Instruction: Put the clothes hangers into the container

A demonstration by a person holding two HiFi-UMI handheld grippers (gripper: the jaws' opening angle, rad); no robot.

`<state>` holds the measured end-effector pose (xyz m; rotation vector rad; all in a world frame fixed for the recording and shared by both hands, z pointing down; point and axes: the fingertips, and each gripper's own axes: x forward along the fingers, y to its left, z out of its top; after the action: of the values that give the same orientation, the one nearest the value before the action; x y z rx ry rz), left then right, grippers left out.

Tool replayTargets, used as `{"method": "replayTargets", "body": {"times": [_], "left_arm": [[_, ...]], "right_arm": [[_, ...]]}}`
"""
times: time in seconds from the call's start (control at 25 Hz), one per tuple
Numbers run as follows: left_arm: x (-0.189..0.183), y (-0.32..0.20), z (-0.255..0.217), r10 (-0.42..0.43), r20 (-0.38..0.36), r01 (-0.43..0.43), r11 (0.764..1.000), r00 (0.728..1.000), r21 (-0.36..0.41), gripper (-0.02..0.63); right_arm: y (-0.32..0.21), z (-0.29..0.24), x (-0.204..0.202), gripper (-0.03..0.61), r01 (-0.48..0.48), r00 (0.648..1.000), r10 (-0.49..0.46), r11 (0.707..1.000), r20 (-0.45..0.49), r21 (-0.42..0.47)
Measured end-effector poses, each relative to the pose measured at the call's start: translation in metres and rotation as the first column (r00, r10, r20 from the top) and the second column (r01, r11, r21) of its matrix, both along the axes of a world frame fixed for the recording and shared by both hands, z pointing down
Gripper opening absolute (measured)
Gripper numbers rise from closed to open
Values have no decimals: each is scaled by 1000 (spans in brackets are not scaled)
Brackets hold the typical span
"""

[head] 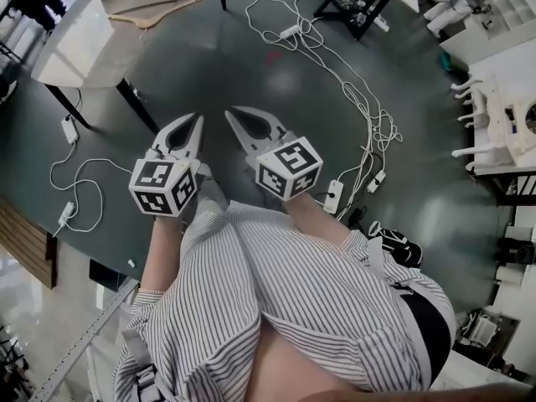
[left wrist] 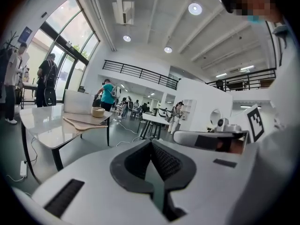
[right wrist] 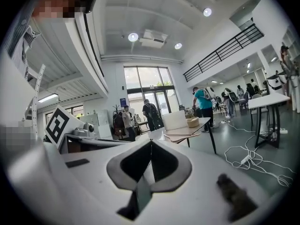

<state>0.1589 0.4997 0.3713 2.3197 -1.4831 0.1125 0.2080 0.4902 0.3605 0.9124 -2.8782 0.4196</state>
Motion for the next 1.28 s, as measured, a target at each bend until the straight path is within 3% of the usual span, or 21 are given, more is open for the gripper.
{"method": "replayTargets", "body": {"times": [0.32, 0.64, 0.96, 1.28], "left_arm": [[-56, -87, 4, 25, -4, -25, 1000, 1000, -14, 9], [-103, -162, 11, 77, -8, -77, 997, 997, -9, 9], [-124, -201, 32, 94, -37, -96, 994, 995, -59, 9], [-136, -229, 42, 100, -31, -102, 992, 994, -79, 10]], "right_arm": [[-97, -4, -61, 15, -32, 999, 32, 999, 36, 8], [-174, 8, -112, 15, -84, 996, 84, 996, 8, 7], [-208, 32, -130, 15, -114, 993, 113, 992, -22, -49], [-229, 47, -144, 15, -75, 997, 73, 994, -20, -86]]}}
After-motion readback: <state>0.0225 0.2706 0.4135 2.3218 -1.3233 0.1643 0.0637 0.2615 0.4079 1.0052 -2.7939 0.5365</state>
